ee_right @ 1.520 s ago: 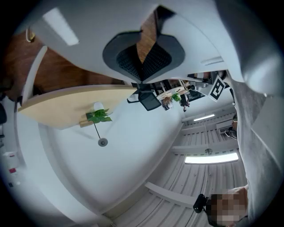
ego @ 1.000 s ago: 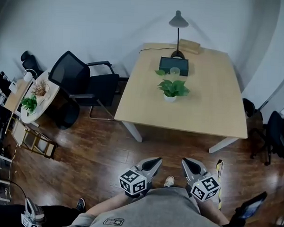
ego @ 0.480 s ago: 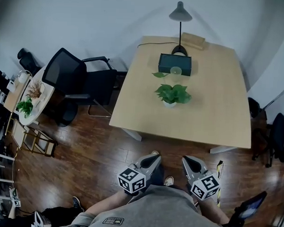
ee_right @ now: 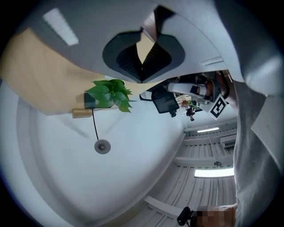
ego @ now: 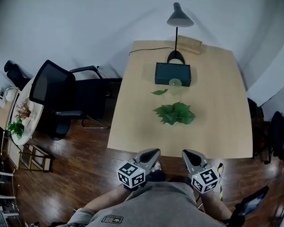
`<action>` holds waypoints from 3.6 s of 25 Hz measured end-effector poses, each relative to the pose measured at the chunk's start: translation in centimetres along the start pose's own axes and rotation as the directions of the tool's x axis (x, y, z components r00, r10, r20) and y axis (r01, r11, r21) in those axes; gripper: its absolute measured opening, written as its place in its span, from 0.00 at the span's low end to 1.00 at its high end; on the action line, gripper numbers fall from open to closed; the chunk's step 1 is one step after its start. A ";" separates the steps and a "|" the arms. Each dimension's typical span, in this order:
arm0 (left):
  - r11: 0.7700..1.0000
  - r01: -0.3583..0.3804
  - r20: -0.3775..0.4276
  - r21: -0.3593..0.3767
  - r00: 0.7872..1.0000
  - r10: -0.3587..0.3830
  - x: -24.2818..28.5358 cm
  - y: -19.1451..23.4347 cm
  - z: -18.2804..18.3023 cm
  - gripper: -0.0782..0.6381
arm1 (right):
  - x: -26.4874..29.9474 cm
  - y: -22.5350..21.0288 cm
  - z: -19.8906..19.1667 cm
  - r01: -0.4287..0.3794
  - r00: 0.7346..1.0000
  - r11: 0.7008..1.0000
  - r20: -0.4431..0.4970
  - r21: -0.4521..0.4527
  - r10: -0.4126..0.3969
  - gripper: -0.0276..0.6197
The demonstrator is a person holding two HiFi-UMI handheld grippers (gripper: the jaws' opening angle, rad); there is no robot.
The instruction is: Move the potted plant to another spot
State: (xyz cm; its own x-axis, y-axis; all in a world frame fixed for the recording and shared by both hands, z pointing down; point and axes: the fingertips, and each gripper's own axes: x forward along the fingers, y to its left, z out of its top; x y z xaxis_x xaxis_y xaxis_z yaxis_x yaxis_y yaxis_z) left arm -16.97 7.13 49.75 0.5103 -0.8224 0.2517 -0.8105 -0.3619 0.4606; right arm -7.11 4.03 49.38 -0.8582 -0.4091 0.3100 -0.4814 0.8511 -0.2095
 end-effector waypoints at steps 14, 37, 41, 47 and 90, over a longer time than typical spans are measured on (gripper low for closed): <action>0.999 -0.029 -0.049 -0.033 0.998 0.027 3.6 6.7 0.7 0.10 | 6.6 -4.0 -0.4 0.022 0.996 1.000 -0.083 -0.017 -0.024 0.05; 0.995 -0.088 -0.230 -0.056 0.970 0.073 8.8 11.8 -4.2 0.10 | 17.2 -9.8 -8.6 -0.022 0.969 0.983 -0.248 -0.182 -0.024 0.67; 0.994 -0.094 -0.243 -0.060 0.967 0.077 8.7 12.2 -4.4 0.10 | 19.2 -10.6 -8.4 0.023 0.972 0.985 -0.225 -0.170 -0.061 0.74; 0.994 -0.092 -0.252 -0.056 0.965 0.075 8.0 12.3 -4.4 0.10 | 21.4 -11.1 -8.0 0.110 0.975 0.985 -0.177 -0.136 -0.133 0.78; 0.994 0.097 -0.116 0.043 0.989 -0.091 8.1 8.4 2.9 0.10 | 15.0 -12.5 6.1 0.278 0.961 0.948 0.041 -0.157 -0.275 0.77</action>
State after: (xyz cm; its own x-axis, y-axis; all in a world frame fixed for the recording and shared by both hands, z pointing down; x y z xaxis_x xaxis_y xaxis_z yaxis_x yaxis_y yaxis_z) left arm -20.48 -3.83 53.14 0.6118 -0.7296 0.3057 -0.7691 -0.4583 0.4454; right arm -15.03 -14.76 50.94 -0.6995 -0.6402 0.3175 -0.6665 0.7447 0.0332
